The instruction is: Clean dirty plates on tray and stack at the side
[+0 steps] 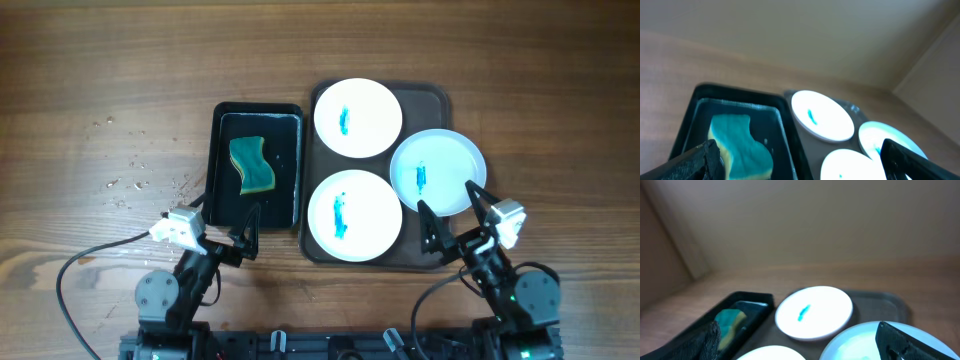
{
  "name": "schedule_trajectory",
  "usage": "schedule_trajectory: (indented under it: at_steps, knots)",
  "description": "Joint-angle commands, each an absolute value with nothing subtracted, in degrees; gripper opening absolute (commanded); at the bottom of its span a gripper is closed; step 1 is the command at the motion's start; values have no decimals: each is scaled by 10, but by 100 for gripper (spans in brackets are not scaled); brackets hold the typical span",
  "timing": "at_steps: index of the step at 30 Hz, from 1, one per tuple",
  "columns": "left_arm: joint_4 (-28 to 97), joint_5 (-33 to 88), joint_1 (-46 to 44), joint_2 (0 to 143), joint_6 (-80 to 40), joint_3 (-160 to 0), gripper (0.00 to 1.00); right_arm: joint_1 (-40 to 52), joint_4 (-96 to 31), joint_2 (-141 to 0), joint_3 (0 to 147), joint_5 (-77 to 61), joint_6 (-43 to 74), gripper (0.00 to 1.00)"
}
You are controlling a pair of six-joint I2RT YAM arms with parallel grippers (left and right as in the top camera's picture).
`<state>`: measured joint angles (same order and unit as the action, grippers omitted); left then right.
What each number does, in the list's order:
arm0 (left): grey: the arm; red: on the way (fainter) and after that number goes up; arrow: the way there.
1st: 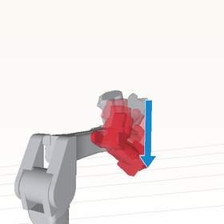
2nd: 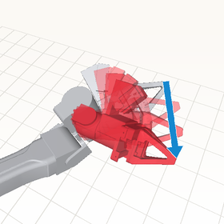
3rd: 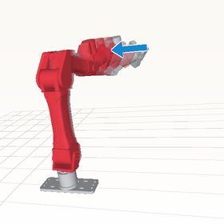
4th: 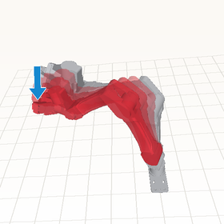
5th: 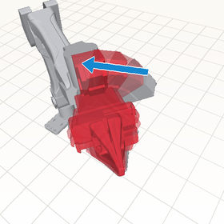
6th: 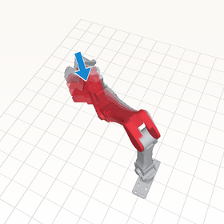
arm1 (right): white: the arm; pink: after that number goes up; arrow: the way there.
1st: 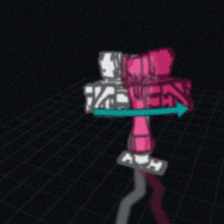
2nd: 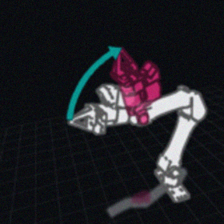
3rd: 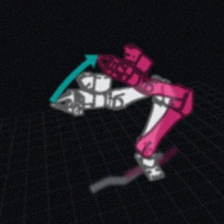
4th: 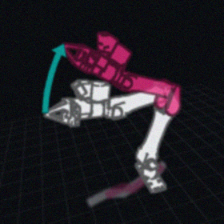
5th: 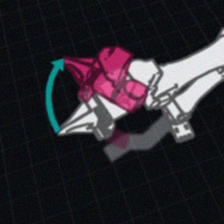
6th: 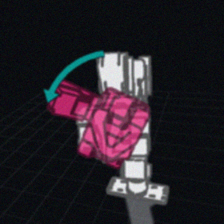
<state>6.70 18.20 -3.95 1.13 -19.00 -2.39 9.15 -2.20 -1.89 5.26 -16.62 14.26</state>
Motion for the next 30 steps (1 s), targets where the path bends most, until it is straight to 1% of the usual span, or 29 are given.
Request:
schedule_trajectory:
  at_steps: [1,6,7,12,14,16,19,22,23,24,25,26,28,30]
  knots:
    - [112,199,-38,47,-202,-90,100,88,-57,-60,143,-227,122,100]
    - [231,199,-38,191,-202,-251,100,88,-194,-195,299,-239,137,100]
    - [273,199,-38,243,-201,-309,100,88,-261,-257,366,-239,137,100]
    - [467,199,-38,446,-199,-536,100,88,-475,-443,568,-221,134,100]
    - [536,199,-38,526,-199,-612,100,88,-489,-503,611,-206,138,100]
    - [569,199,-38,575,-200,-649,100,88,-496,-542,621,-245,143,100]
    - [594,227,-38,634,-208,-661,100,88,-491,-596,620,-308,143,100]
    - [606,212,-40,670,-206,-654,100,88,-518,-619,620,-317,144,99]
    - [608,203,-44,683,-206,-649,97,90,-532,-621,620,-324,140,92]
    - [609,187,-49,697,-207,-644,85,96,-545,-620,620,-328,132,88]
    - [609,155,-57,716,-220,-637,76,107,-559,-616,620,-325,127,83]
    - [604,101,-67,741,-258,-628,72,122,-569,-612,620,-317,126,81]
    - [582,38,-83,781,-290,-618,73,150,-576,-608,619,-295,137,79]
    - [541,14,-98,831,-290,-613,73,181,-578,-608,618,-264,165,78]
